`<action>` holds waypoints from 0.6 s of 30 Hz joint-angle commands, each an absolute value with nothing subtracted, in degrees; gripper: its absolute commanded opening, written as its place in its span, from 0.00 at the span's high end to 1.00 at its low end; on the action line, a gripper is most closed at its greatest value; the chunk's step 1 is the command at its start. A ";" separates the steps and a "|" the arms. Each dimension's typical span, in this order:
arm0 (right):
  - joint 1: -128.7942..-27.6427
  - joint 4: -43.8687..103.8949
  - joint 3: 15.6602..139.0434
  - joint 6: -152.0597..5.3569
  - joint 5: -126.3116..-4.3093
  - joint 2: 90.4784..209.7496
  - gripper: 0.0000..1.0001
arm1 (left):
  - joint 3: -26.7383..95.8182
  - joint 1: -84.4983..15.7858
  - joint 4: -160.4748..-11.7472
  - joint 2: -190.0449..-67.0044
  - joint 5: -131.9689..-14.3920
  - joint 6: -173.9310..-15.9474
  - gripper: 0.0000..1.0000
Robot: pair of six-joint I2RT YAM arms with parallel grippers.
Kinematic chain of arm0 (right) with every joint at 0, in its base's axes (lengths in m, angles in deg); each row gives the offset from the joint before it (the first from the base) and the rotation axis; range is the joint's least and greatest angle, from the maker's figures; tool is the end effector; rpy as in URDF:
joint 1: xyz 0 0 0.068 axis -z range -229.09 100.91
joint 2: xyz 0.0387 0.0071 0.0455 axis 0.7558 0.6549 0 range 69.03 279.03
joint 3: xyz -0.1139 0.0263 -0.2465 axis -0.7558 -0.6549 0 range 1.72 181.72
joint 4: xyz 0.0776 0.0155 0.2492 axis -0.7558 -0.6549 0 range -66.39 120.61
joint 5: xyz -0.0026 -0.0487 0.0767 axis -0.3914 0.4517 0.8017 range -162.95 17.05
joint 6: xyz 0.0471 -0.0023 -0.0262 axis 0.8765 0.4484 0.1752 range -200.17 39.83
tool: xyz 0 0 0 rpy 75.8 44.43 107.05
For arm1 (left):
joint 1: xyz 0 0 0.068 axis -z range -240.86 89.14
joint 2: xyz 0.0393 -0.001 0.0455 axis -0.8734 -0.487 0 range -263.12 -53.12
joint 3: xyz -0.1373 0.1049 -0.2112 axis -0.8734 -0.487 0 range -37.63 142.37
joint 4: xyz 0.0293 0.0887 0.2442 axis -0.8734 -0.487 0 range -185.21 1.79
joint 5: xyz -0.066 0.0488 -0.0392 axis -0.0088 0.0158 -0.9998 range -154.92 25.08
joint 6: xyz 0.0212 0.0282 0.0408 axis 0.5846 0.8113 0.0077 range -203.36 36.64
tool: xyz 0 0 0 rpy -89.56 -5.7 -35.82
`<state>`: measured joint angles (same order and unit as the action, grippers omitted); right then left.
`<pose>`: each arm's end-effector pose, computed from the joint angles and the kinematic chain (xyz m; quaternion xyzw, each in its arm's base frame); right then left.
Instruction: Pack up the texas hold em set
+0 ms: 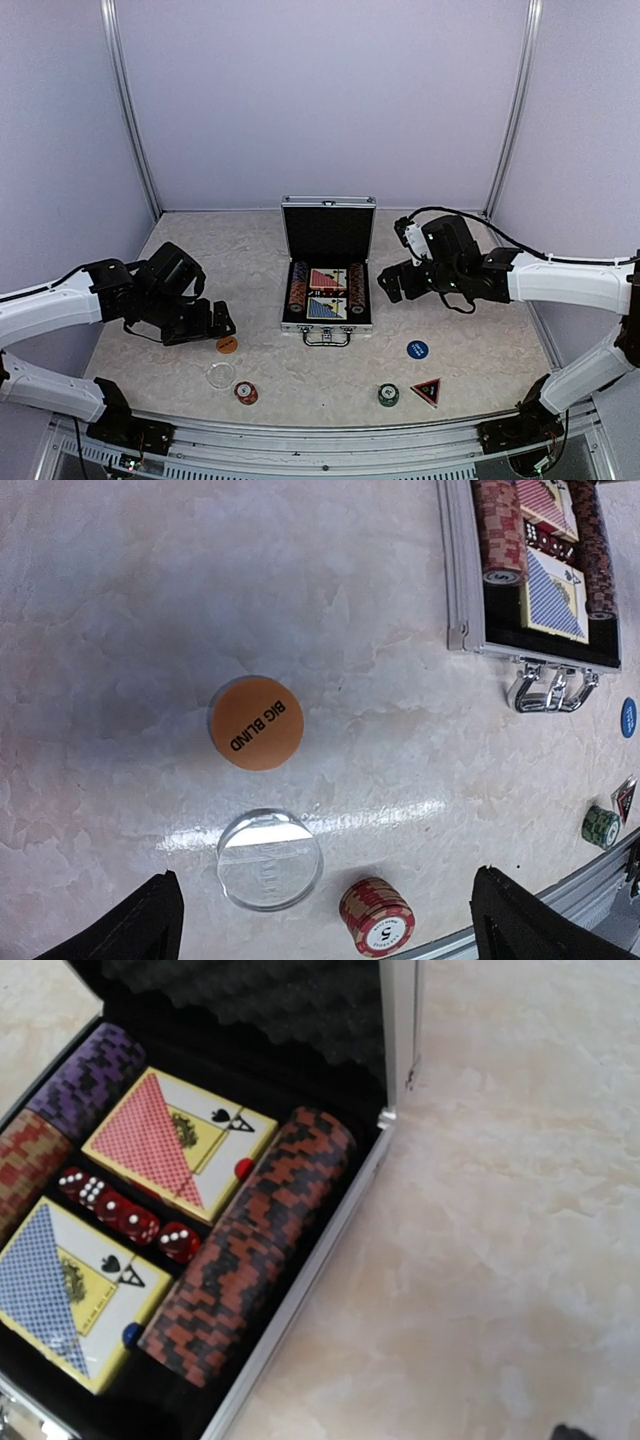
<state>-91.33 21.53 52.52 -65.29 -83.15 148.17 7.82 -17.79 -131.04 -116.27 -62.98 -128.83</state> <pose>0.2271 0.1977 0.2431 -0.1730 0.8770 0.1409 0.4256 0.1516 -0.1401 0.2363 -0.0246 0.9667 -0.1658 0.1935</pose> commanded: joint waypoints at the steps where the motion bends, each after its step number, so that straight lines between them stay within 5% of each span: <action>1: -91.19 22.78 52.16 -65.88 -83.51 149.30 0.00 | 5.83 -16.26 -132.04 -116.99 -63.98 -131.60 0.01; 18: -91.16 23.43 50.82 -65.76 -83.07 148.47 0.01 | 5.18 -11.29 -133.32 -127.31 -61.81 -130.98 0.01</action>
